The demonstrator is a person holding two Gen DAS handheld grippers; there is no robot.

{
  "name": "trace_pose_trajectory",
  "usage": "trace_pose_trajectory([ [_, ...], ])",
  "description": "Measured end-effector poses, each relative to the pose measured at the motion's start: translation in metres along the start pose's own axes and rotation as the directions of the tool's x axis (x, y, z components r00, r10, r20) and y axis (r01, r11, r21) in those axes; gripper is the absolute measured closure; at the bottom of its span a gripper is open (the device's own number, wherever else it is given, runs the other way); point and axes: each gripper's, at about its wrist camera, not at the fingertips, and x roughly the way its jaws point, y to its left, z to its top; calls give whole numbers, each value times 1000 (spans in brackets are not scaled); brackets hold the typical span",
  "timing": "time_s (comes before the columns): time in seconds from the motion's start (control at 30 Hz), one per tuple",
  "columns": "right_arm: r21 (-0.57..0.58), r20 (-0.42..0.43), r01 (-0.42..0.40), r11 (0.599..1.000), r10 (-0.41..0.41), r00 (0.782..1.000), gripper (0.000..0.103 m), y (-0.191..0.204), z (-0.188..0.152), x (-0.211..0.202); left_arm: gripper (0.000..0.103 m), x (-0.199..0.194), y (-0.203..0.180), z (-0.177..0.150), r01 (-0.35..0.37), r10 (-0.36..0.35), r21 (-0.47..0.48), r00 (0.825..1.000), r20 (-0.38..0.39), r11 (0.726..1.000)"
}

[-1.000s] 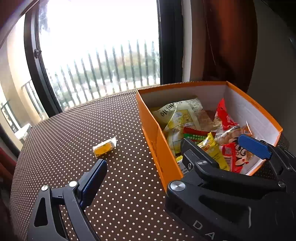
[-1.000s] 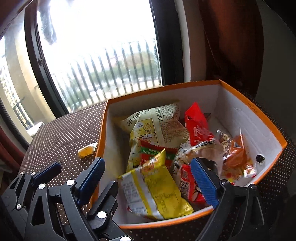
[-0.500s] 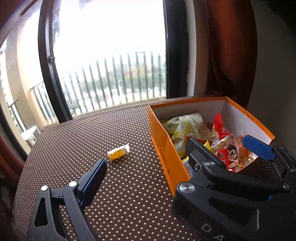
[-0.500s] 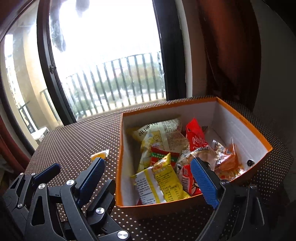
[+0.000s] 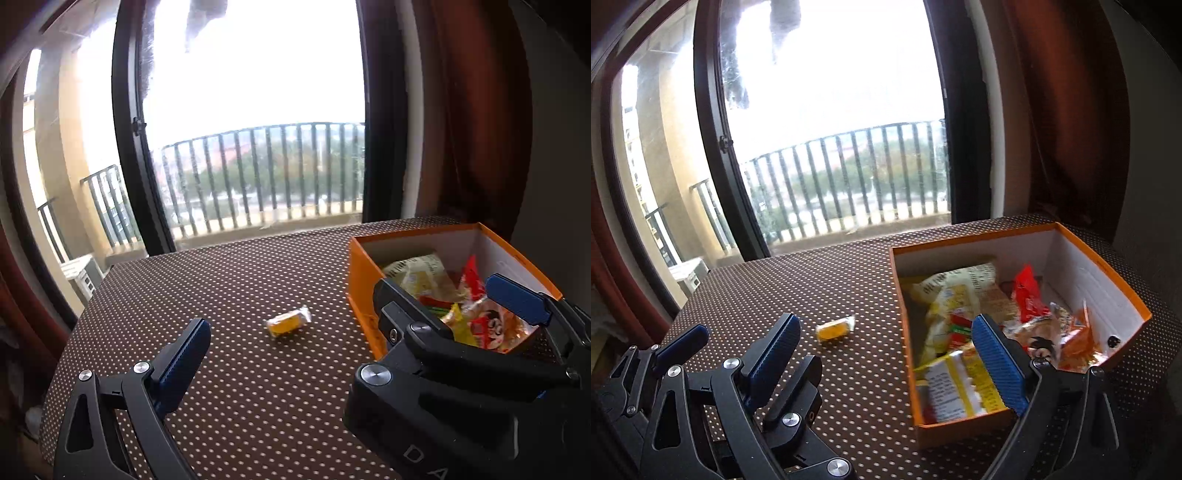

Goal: Organize snacks
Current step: 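Move the right tool toward the small wrapped orange cake on the table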

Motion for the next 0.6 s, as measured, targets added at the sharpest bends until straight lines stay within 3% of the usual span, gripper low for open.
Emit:
trace_pose_trajectory([
  [0.6, -61, -38, -60, 996, 57, 998, 5, 56, 0, 61, 5, 49, 54, -4, -68, 67, -13, 997, -41, 998],
])
